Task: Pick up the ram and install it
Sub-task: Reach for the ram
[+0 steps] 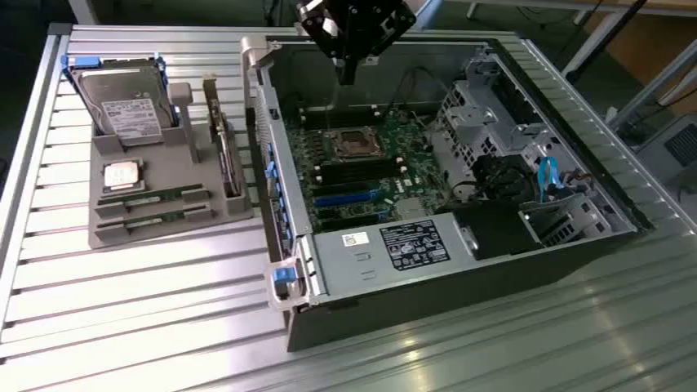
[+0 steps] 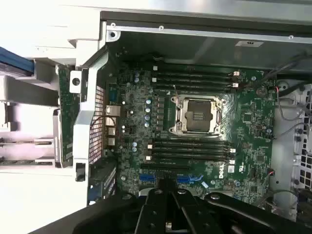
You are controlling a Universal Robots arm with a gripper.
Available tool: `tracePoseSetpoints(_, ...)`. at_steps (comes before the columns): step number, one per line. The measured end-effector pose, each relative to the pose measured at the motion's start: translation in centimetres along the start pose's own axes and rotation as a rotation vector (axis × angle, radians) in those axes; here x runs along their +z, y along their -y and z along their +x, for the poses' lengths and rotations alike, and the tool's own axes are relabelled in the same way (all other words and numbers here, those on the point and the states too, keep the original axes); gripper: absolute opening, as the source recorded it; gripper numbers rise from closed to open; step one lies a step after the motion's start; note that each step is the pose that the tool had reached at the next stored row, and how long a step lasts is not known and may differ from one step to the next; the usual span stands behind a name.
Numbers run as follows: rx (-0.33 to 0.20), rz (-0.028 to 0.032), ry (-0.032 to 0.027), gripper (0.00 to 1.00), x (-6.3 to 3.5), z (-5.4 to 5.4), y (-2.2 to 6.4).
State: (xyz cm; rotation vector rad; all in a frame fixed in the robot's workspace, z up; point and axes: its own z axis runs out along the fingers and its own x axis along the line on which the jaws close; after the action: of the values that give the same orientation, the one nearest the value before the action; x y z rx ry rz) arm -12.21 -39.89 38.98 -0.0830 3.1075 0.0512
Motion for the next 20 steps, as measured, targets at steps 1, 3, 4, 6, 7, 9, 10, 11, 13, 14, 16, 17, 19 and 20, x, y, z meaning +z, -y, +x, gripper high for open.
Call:
tracePoseSetpoints(1, 0.000, -0.0001, 0.0001, 0.10, -0.05, 1.6, -0.09)
tracePoseSetpoints(3, 0.000, 0.0000, -0.0001, 0.10, -0.07, 2.0, -0.11)
tracePoseSetpoints(4, 0.000, 0.0000, 0.0000, 0.10, -0.07, 2.1, -0.12)
tracePoseSetpoints(6, 0.000, 0.0000, 0.0000, 0.10, -0.07, 2.3, -0.12)
tracePoseSetpoints(7, 0.000, 0.0000, 0.0000, 0.10, -0.08, 2.4, -0.13)
tracePoseSetpoints(9, 0.000, -0.0001, 0.0000, 0.10, -0.08, 2.6, -0.14)
tracePoseSetpoints(10, 0.000, 0.0000, 0.0000, 0.10, -0.09, 2.8, -0.15)
tracePoseSetpoints(11, 0.000, -0.0001, 0.0000, 0.10, -0.09, 2.9, -0.16)
tracePoseSetpoints(13, 0.000, -0.0001, 0.0000, 0.10, -0.10, 3.2, -0.18)
tracePoseSetpoints(14, 0.000, 0.0000, 0.0000, 0.10, -0.11, 3.4, -0.19)
tracePoseSetpoints(16, 0.000, -0.0001, 0.0001, 0.10, -0.11, 3.7, -0.20)
tracePoseSetpoints(17, 0.000, 0.0001, -0.0001, 0.10, -0.12, 3.8, -0.21)
tracePoseSetpoints(19, 0.000, 0.0000, 0.0000, 0.10, -0.13, 4.0, -0.22)
tracePoseSetpoints(20, 0.000, 0.0000, 0.0000, 0.10, -0.13, 4.1, -0.22)
